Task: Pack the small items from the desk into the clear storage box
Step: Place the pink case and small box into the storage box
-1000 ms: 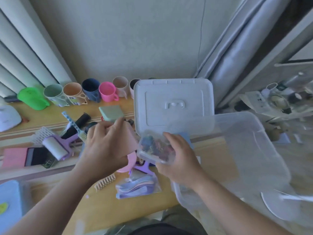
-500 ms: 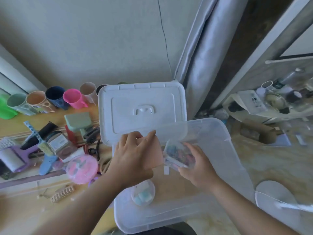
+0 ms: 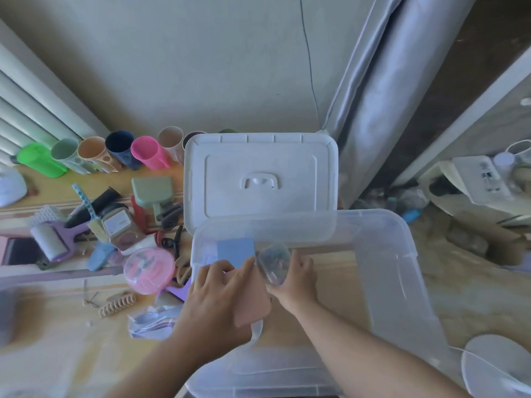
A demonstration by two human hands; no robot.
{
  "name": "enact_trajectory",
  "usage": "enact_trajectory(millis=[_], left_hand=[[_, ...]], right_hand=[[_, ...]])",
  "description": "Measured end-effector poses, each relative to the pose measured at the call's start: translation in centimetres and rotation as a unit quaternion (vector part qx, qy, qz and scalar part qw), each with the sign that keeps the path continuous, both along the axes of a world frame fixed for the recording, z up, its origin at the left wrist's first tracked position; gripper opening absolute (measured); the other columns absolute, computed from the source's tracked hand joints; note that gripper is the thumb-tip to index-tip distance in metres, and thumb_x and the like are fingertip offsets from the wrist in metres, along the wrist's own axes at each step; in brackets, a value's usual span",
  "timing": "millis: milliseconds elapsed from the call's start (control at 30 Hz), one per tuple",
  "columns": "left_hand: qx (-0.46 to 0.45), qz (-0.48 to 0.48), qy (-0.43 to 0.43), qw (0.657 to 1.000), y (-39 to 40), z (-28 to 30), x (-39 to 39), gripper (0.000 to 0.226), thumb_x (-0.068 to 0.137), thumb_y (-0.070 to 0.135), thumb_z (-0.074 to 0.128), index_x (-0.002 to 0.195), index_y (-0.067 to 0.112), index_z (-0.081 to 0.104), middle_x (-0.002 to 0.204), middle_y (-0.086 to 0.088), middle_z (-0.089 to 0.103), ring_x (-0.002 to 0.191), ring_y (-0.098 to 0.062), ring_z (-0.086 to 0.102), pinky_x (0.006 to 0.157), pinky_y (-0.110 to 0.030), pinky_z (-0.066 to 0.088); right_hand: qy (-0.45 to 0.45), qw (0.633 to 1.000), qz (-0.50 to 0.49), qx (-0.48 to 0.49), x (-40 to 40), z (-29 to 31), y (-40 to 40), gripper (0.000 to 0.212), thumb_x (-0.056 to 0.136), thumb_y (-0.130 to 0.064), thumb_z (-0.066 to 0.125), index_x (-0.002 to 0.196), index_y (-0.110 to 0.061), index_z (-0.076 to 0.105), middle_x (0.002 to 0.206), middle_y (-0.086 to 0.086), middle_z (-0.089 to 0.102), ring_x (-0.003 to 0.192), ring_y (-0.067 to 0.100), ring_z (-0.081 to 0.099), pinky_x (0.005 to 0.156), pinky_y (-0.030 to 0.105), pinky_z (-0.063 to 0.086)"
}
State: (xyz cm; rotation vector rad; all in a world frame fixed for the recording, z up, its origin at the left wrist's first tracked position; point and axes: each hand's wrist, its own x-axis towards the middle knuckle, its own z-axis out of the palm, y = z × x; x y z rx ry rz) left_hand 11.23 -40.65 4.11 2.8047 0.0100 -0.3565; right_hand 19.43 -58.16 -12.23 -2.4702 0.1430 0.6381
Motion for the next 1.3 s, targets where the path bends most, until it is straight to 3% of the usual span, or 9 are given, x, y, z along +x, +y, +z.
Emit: enact_trajectory(millis=[200, 300, 367, 533, 700, 867, 967, 1100, 1300], left_hand=[[-0.012, -0.002, 0.012, 1.000, 0.4, -0.9, 0.0, 0.107, 0.058, 0.040, 0.065, 0.157, 0.037, 0.022, 0.128, 0.001, 0.045, 0.114, -0.030, 0.043, 0.091, -0.041, 0.046], [-0.022, -0.013, 0.019, 1.000, 0.2, -1.7, -0.1, 0.110, 0.060, 0.034, 0.068, 0.160, 0.027, 0.022, 0.135, 0.002, 0.044, 0.120, -0.029, 0.041, 0.097, -0.042, 0.046], [-0.025, -0.028, 0.022, 0.999, 0.0, -2.1, -0.1, 0.108, 0.062, 0.037, 0.068, 0.159, 0.022, 0.025, 0.137, 0.002, 0.043, 0.123, -0.028, 0.040, 0.099, -0.042, 0.047], [-0.034, -0.072, 0.007, 0.997, -1.5, -2.7, 0.1, 0.094, 0.060, 0.054, 0.066, 0.146, 0.030, 0.036, 0.127, 0.004, 0.047, 0.111, -0.027, 0.046, 0.091, -0.041, 0.050], [-0.020, -0.088, 0.024, 0.996, -2.0, -3.4, -0.1, 0.097, 0.061, 0.058, 0.074, 0.146, 0.036, 0.032, 0.129, 0.004, 0.042, 0.115, -0.026, 0.044, 0.093, -0.038, 0.049], [0.003, -0.156, 0.122, 0.980, -0.3, -2.6, -0.4, 0.115, 0.061, 0.075, 0.074, 0.154, 0.041, 0.015, 0.142, 0.008, 0.031, 0.131, -0.020, 0.029, 0.110, -0.036, 0.038], [0.042, -0.152, 0.026, 0.987, 1.4, -1.5, -0.9, 0.088, 0.069, 0.080, 0.060, 0.146, 0.042, 0.040, 0.139, 0.006, 0.048, 0.132, -0.026, 0.040, 0.108, -0.042, 0.040], [0.070, -0.045, -0.082, 0.993, 3.2, -1.9, -1.6, 0.069, 0.075, 0.042, 0.081, 0.138, 0.030, 0.057, 0.130, 0.000, 0.059, 0.126, -0.034, 0.050, 0.100, -0.050, 0.048], [0.081, -0.065, -0.075, 0.992, 4.1, -3.5, -3.3, 0.075, 0.074, 0.044, 0.076, 0.144, 0.030, 0.051, 0.137, -0.002, 0.053, 0.139, -0.036, 0.039, 0.116, -0.052, 0.034]], right_hand=[[0.019, 0.992, 0.005, 0.128, -0.4, 0.8, -1.0, 0.064, 0.066, -0.033, 0.083, 0.119, -0.038, 0.046, 0.121, 0.000, 0.052, 0.101, 0.016, 0.063, 0.074, 0.029, 0.057], [0.064, 0.990, 0.026, 0.120, 0.1, 3.1, -3.2, 0.074, 0.086, -0.026, 0.072, 0.151, -0.034, 0.038, 0.138, -0.007, 0.034, 0.111, 0.008, 0.048, 0.082, 0.021, 0.049], [0.068, 0.986, 0.028, 0.146, 0.4, 4.8, -4.5, 0.061, 0.089, -0.026, 0.073, 0.146, -0.032, 0.051, 0.136, -0.007, 0.045, 0.106, 0.006, 0.056, 0.074, 0.011, 0.046], [0.261, 0.893, 0.014, 0.366, -0.9, 9.1, -5.1, 0.038, 0.083, -0.030, 0.080, 0.118, -0.036, 0.067, 0.099, -0.009, 0.071, 0.077, 0.016, 0.065, 0.065, 0.026, 0.048], [0.214, 0.932, 0.000, 0.292, -2.5, 8.1, -3.8, 0.053, 0.073, -0.038, 0.086, 0.123, -0.029, 0.069, 0.101, -0.006, 0.079, 0.071, 0.005, 0.069, 0.066, 0.031, 0.055], [0.305, 0.907, 0.025, 0.290, -2.9, 8.0, -4.9, 0.042, 0.080, -0.018, 0.087, 0.119, -0.021, 0.073, 0.104, 0.005, 0.078, 0.086, 0.015, 0.074, 0.068, 0.025, 0.056], [0.334, 0.910, 0.029, 0.242, -3.4, 7.6, -4.6, 0.037, 0.079, -0.020, 0.087, 0.113, -0.019, 0.072, 0.099, 0.002, 0.078, 0.086, 0.019, 0.075, 0.075, 0.033, 0.059], [0.313, 0.932, 0.013, 0.185, -4.2, 6.9, -2.0, 0.022, 0.089, -0.013, 0.083, 0.106, -0.014, 0.069, 0.099, 0.007, 0.076, 0.076, 0.017, 0.074, 0.059, 0.028, 0.057], [0.270, 0.951, 0.132, 0.075, -4.8, 5.9, 0.8, 0.054, 0.071, -0.051, 0.083, 0.117, -0.027, 0.069, 0.111, -0.009, 0.072, 0.101, 0.014, 0.069, 0.092, 0.040, 0.060]])
